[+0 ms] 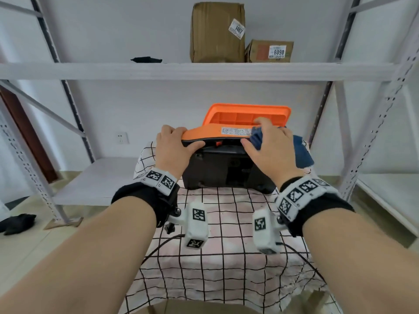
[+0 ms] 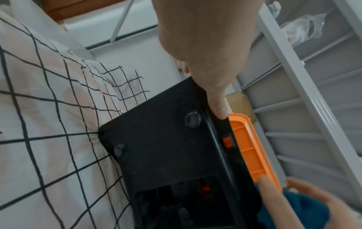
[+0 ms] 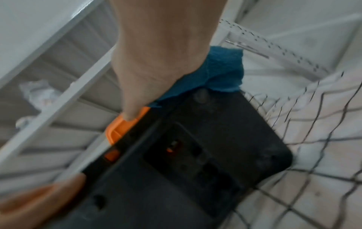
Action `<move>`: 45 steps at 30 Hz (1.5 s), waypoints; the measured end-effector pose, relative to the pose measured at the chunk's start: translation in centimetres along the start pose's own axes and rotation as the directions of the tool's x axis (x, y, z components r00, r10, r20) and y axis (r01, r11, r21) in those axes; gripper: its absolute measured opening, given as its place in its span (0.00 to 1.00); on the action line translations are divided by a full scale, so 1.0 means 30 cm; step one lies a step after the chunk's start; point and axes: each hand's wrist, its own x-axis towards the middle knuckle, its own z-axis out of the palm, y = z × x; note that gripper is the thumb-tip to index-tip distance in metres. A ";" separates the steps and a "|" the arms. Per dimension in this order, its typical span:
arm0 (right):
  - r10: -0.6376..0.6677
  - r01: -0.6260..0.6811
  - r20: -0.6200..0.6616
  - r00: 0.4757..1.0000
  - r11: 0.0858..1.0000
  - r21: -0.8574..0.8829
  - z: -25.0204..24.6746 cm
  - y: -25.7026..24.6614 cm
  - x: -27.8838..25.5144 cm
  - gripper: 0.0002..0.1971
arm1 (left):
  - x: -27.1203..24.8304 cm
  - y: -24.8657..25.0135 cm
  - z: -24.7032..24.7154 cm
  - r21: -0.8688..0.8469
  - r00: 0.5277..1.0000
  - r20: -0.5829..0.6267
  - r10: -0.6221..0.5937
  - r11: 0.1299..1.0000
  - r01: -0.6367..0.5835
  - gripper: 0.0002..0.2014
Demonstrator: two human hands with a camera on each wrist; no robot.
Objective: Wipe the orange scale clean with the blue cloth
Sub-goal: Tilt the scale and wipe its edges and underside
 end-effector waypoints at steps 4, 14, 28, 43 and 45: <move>-0.100 0.105 0.041 0.994 0.982 -0.156 -0.018 0.076 -0.028 0.15 | 0.003 -0.008 -0.008 0.018 0.999 0.044 0.027 0.999 -0.028 0.27; 0.342 -0.319 -0.155 0.927 0.935 0.153 0.000 -0.017 0.011 0.11 | 0.012 -0.019 -0.020 -0.039 0.991 0.132 0.034 0.999 -0.029 0.25; -0.084 0.081 0.113 0.990 0.996 0.028 -0.025 -0.016 -0.007 0.11 | -0.011 -0.052 -0.019 -0.272 0.990 0.141 0.022 0.962 0.017 0.26; -0.132 0.085 0.239 0.962 0.976 0.200 0.140 -0.269 0.053 0.13 | -0.020 -0.059 -0.039 -0.468 0.968 0.240 -0.068 0.866 0.176 0.31; -0.214 0.112 0.297 0.931 0.939 0.325 0.133 -0.290 0.046 0.14 | -0.026 -0.063 -0.035 -0.508 0.972 0.211 -0.102 0.838 0.199 0.33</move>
